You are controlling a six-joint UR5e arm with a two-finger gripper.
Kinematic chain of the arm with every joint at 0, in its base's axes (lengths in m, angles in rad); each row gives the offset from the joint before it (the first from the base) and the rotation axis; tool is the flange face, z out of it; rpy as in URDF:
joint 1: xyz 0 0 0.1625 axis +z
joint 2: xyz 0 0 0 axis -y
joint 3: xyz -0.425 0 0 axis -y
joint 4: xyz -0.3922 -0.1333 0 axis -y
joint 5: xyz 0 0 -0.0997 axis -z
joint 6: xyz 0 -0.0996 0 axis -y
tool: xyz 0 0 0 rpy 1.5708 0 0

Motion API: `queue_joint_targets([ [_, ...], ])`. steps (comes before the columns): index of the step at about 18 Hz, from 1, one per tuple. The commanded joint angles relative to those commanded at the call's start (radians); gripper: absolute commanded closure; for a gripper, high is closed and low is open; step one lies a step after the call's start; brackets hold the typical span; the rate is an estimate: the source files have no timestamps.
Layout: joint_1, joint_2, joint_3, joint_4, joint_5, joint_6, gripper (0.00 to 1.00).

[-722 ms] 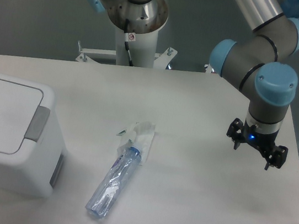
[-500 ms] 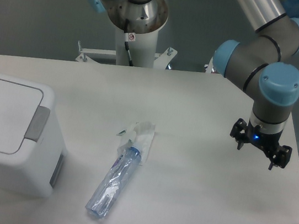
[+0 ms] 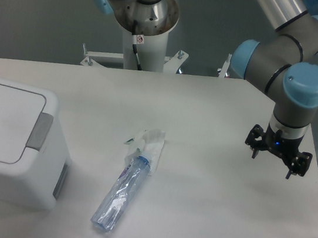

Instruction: Open the trash can

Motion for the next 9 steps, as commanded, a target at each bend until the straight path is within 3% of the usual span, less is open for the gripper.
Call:
queue_joint_targets([
  [2, -0.02, 0.035, -0.006, -0.012, -0.011, -0.078, 0.0],
  [9, -0.188, 0.184, -0.02, -0.009, -0.138, -0.604, 0.0],
])
